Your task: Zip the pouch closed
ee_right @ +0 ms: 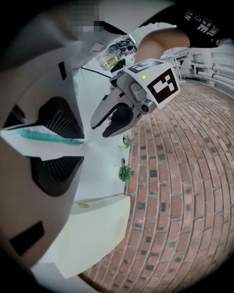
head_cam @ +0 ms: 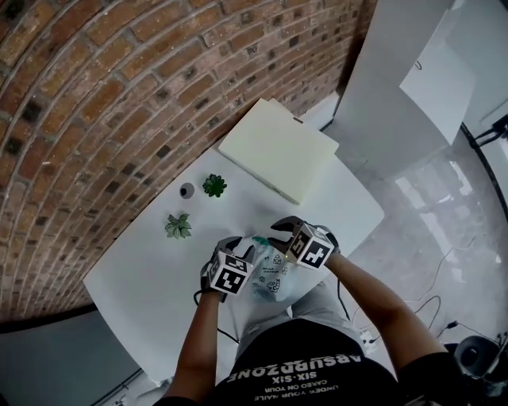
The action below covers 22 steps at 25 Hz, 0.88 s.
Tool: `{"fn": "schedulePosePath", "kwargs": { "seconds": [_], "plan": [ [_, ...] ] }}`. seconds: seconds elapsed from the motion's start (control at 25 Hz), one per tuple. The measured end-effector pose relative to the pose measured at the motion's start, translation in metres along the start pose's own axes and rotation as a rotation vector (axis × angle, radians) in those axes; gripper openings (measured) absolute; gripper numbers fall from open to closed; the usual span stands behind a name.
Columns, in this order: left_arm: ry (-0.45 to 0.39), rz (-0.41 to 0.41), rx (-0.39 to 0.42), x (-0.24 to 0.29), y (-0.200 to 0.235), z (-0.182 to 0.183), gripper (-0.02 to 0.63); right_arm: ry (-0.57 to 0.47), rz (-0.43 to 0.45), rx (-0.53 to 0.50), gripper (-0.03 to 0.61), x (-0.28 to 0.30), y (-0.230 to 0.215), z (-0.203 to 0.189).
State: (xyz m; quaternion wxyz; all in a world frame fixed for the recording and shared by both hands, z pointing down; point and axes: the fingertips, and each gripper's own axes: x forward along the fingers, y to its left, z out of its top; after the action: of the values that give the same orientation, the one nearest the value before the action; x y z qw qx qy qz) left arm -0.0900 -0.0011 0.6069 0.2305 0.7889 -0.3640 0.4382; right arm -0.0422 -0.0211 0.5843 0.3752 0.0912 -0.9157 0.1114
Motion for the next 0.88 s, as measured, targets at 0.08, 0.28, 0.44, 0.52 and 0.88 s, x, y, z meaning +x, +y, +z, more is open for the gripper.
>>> {"fn": "schedulePosePath", "kwargs": {
  "seconds": [0.08,0.28,0.44,0.52,0.88],
  "plan": [
    [0.032,0.001,0.027,0.008,0.002,-0.005,0.144,0.025,0.014,-0.016,0.115,0.008,-0.002,-0.002],
    [0.109,0.006,0.093,0.022,0.010,-0.015,0.144,0.087,0.039,-0.094,0.115,0.030,-0.007,-0.007],
    [0.121,-0.007,0.097,0.028,0.011,-0.017,0.144,0.137,0.044,-0.191,0.112,0.043,-0.008,-0.013],
    [0.128,-0.014,0.097,0.031,0.011,-0.019,0.140,0.154,0.052,-0.224,0.110,0.049,-0.008,-0.014],
    [0.171,-0.057,0.134,0.048,0.009,-0.024,0.133,0.231,0.101,-0.372,0.109,0.070,-0.001,-0.023]
  ]
}}
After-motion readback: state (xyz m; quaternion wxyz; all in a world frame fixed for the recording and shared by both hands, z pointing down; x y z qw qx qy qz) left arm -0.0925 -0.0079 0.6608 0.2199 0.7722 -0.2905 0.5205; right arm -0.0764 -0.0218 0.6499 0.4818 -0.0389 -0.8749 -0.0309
